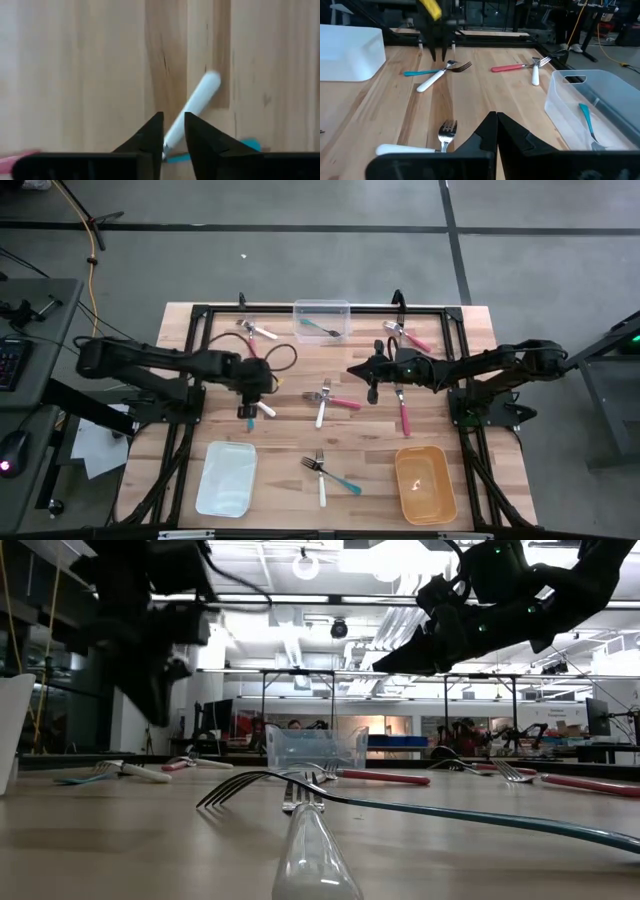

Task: Sort silverware by color (type)
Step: Put the white fork into the yellow bin

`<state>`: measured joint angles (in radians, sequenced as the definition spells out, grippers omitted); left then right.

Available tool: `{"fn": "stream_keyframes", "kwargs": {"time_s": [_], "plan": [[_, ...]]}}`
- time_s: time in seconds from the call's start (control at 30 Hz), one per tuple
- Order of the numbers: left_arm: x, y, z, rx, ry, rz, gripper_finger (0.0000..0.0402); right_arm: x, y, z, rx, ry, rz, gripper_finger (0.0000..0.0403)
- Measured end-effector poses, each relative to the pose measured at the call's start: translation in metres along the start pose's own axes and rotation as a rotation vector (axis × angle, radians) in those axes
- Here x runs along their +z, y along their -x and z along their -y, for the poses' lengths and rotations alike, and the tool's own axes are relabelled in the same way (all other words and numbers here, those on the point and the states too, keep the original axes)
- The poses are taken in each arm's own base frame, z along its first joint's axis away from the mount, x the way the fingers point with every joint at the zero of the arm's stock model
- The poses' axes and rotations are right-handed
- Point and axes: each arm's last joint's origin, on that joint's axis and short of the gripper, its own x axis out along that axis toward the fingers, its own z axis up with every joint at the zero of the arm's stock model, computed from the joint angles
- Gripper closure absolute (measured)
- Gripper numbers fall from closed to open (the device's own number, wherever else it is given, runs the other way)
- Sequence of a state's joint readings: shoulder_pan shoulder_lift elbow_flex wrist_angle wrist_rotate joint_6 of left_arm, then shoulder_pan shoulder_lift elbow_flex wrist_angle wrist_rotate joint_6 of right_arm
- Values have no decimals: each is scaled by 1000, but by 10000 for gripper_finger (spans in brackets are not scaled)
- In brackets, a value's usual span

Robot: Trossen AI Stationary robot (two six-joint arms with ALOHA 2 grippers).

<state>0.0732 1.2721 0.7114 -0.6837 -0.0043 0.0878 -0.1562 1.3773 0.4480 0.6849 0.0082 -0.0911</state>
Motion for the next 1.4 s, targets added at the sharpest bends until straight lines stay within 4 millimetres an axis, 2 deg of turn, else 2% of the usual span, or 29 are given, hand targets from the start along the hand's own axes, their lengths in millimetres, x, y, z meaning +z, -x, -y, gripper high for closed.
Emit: {"fn": "stream_keyframes", "kwargs": {"time_s": [0.23,0.5,0.67,0.87,0.93,1.13,1.4], "plan": [[1,-27,1,-19,-78,-138,274,1,0,-1,4,7,10,403],[0,-45,1,-37,-183,-220,268,2,0,-1,4,5,16,403],[-1,-50,0,-12,-199,-254,288,2,0,-1,4,5,18,403],[0,-50,3,-14,-278,-255,355,0,0,-3,11,-46,-6,402],[3,-49,3,-6,-279,-250,362,-2,0,-4,15,-45,-21,402],[25,-36,1,33,-197,-134,362,-3,0,-4,17,-61,-35,402],[50,-17,3,5,68,261,362,-2,2,-29,117,-37,-38,402]]}}
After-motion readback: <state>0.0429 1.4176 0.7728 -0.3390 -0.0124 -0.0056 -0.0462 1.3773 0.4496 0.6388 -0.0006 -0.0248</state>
